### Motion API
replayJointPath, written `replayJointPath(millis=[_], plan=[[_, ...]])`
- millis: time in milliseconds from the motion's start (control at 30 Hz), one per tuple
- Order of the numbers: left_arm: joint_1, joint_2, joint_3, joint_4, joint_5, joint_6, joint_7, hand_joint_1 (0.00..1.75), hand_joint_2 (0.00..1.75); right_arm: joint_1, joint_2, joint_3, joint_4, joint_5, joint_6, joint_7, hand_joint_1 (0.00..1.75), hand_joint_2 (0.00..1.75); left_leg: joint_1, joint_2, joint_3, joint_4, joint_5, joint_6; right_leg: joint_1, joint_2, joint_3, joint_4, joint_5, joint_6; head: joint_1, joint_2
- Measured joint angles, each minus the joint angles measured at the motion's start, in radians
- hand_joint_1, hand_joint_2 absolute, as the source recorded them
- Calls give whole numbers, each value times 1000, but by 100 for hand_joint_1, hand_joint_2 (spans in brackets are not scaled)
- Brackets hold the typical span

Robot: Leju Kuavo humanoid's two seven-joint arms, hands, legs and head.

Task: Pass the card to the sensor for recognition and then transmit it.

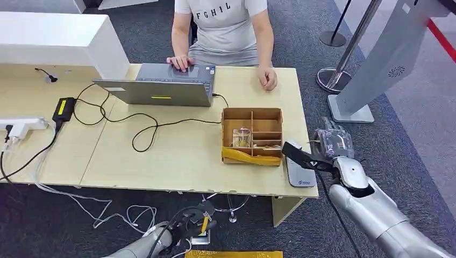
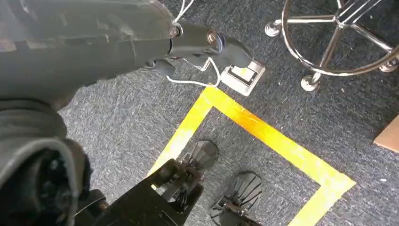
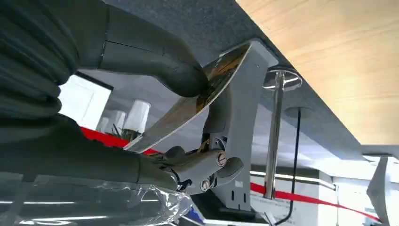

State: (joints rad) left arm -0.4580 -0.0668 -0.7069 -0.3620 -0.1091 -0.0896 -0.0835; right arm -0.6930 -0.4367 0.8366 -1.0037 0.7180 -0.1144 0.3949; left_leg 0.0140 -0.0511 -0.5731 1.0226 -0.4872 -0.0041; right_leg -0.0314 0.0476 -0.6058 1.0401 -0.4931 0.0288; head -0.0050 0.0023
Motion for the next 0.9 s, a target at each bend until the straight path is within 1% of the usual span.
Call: replayJointPath(millis=[200, 500, 733, 900], plan=[[0, 10, 0, 0, 13, 10, 10, 0, 0, 22, -11, 0, 16, -39, -24, -14, 175, 175, 0, 1, 0, 0, 0, 0, 0, 0, 0, 0, 0, 0, 0, 0], [0, 20, -1, 0, 40, 13, 7, 0, 0, 51, -7, 10, 31, -80, -56, -50, 175, 175, 0, 0, 0, 0, 0, 0, 0, 0, 0, 0, 0, 0, 0, 0], [0, 26, -2, 0, 58, 18, 3, 0, 0, 64, 16, 29, 58, -134, -110, -98, 175, 175, 0, 0, 0, 0, 0, 0, 0, 0, 0, 0, 0, 0, 0, 0], [1, 28, -2, 0, 58, 18, 3, 0, 0, 64, 26, 40, 72, -137, -119, -102, 175, 175, 0, 0, 0, 0, 0, 0, 0, 0, 0, 0, 0, 0, 0, 0]])
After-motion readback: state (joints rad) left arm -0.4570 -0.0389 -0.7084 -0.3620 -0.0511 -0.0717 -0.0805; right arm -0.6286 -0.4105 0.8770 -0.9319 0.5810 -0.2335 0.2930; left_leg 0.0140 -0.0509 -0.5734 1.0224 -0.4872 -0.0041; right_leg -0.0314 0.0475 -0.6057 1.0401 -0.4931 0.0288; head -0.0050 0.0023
